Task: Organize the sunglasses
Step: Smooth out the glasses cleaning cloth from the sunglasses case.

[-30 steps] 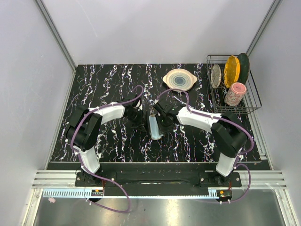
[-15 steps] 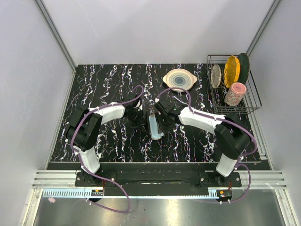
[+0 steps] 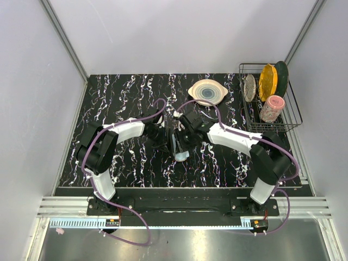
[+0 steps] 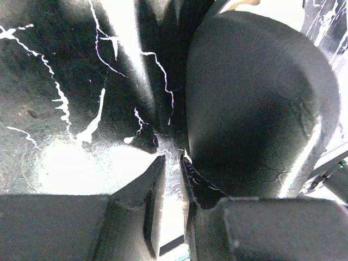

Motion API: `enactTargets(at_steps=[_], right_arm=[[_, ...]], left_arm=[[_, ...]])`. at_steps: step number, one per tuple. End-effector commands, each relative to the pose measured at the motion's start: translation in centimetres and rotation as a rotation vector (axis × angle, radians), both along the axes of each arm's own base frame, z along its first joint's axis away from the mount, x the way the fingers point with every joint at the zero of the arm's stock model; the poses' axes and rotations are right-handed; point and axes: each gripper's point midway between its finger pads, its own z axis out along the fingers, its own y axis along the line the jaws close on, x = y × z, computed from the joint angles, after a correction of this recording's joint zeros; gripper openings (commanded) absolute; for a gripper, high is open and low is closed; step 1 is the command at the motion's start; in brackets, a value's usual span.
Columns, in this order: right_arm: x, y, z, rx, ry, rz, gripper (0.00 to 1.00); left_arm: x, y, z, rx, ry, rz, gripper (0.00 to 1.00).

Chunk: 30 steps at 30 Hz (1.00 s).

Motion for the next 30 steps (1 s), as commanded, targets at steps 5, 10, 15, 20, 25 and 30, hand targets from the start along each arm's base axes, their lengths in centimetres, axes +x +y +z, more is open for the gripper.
enactTargets(at_steps=[5, 10, 15, 20, 25, 30], right_arm=[[-1.1, 2.4, -1.3, 0.097, 0.086, 0.101, 0.36], [-1.0, 2.0, -2.8, 0.059, 0.099, 0.087, 0.31], [-0.8, 1.8, -3.8, 0.038, 0.103, 0.077, 0.29], [-0.6, 1.7, -4.5, 0.019, 0.102, 0.068, 0.29], [-0.6, 1.6, -5.4, 0.007, 0.112, 0.065, 0.28], [-0.6, 1.5, -6.0, -0.004, 0.119, 0.064, 0.26]], left_arm=[[0.8, -0.5, 0.9, -0.004, -0.027, 0.006, 0.20], [0.9, -0.5, 1.0, -0.003, -0.028, 0.008, 0.20], [1.0, -0.6, 1.1, -0.007, -0.029, 0.007, 0.20], [0.8, -0.6, 1.1, -0.005, -0.026, 0.005, 0.20], [0.8, -0.5, 1.1, -0.003, -0.025, 0.006, 0.20], [0.7, -0.5, 1.1, -0.003, -0.024, 0.009, 0.20]])
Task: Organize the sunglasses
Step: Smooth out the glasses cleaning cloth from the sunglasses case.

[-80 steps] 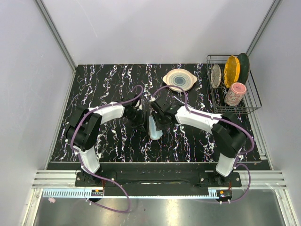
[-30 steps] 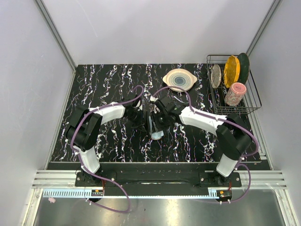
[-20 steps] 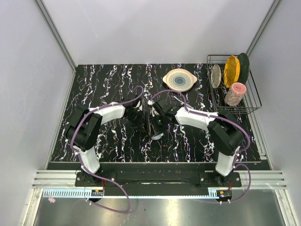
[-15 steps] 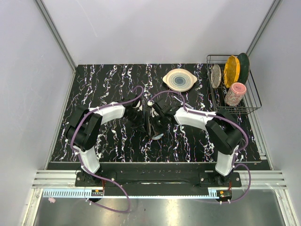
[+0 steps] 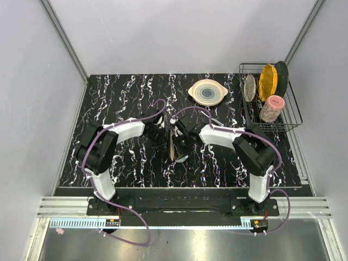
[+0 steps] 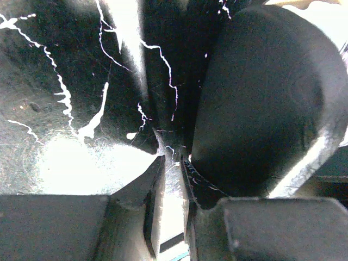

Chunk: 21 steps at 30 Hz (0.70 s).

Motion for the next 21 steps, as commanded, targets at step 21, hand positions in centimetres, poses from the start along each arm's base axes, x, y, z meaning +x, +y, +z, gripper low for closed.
enactTargets(at_steps=[21], right_arm=[[0.1, 0.6, -0.8, 0.022, 0.020, -0.008, 0.00]], left_arm=[[0.8, -1.0, 1.2, -0.018, -0.037, 0.005, 0.21]])
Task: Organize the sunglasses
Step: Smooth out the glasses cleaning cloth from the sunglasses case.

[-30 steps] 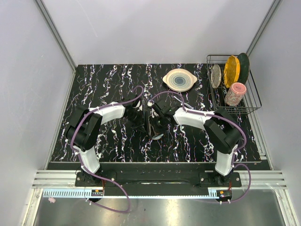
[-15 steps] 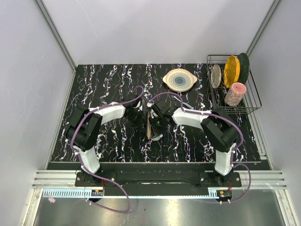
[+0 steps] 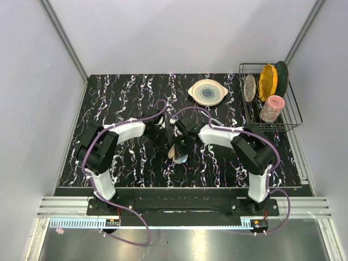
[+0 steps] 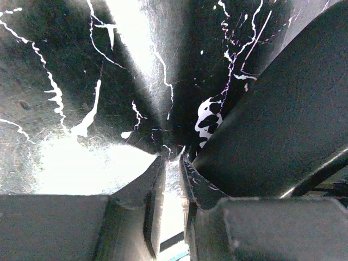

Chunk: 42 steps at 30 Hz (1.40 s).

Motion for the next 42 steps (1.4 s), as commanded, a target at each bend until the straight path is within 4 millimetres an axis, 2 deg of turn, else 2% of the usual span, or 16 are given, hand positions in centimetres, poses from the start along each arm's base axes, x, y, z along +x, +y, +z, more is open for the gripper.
enactTargets(at_steps=[1, 6, 13, 21, 37, 42], right_arm=[[-0.2, 0.1, -0.3, 0.010, 0.018, -0.011, 0.00], [0.3, 0.7, 1.1, 0.080, -0.020, -0.029, 0.00], [0.5, 0.5, 1.7, 0.152, -0.036, -0.048, 0.00], [1.3, 1.0, 3.6, 0.330, -0.061, -0.080, 0.00], [0.8, 0.6, 5.0, 0.535, -0.031, -0.087, 0.00], [0.8, 0.8, 4.6, 0.550, -0.010, -0.078, 0.00]], left_arm=[[1.0, -0.7, 1.2, -0.020, -0.039, 0.008, 0.21], [0.9, -0.9, 1.2, -0.022, -0.036, 0.002, 0.20], [0.5, -1.2, 0.9, -0.025, -0.024, -0.009, 0.20], [0.4, -1.5, 0.8, -0.032, -0.012, -0.013, 0.20], [0.2, -1.8, 0.5, -0.030, 0.010, -0.012, 0.20], [0.2, -1.9, 0.7, -0.029, 0.006, -0.012, 0.20]])
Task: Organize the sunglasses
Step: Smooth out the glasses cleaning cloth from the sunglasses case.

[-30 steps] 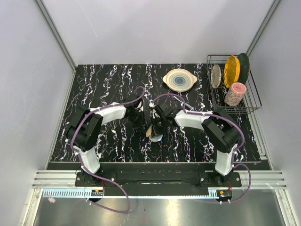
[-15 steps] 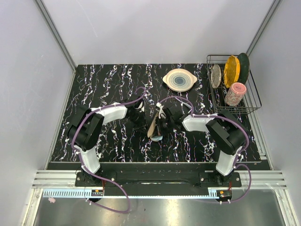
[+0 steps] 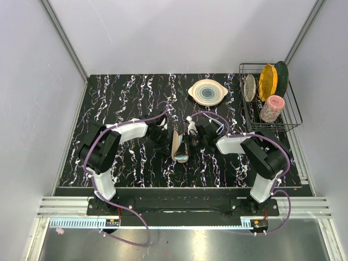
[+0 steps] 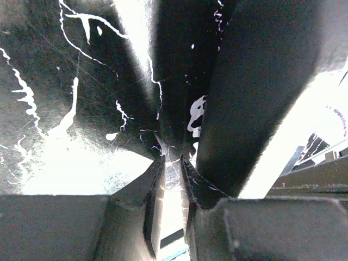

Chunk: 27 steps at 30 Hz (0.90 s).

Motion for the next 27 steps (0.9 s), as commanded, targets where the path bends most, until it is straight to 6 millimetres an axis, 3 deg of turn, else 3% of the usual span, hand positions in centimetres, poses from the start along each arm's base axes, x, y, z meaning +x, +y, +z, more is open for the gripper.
enactTargets(at_steps=[1, 10, 11, 12, 16, 27], right_arm=[[0.5, 1.2, 2.2, 0.097, -0.041, 0.035, 0.00], [0.7, -0.3, 0.0, -0.071, -0.029, 0.045, 0.00], [0.8, -0.6, -0.3, -0.096, -0.045, 0.058, 0.04], [0.9, -0.8, -0.3, -0.113, -0.050, 0.057, 0.20], [1.7, -1.3, 0.7, -0.144, -0.093, 0.023, 0.44], [2.7, -2.1, 5.1, -0.145, -0.180, -0.058, 0.56]], left_arm=[[0.9, -1.1, 1.2, -0.030, -0.022, -0.003, 0.20], [1.0, -1.2, 1.2, -0.022, -0.026, -0.009, 0.20], [1.1, -1.2, 1.2, -0.020, -0.029, -0.010, 0.20], [1.1, -1.2, 1.2, -0.016, -0.033, -0.008, 0.20], [1.2, -0.9, 1.2, 0.001, -0.039, -0.009, 0.20], [1.5, -0.8, 1.3, 0.019, -0.056, -0.011, 0.20]])
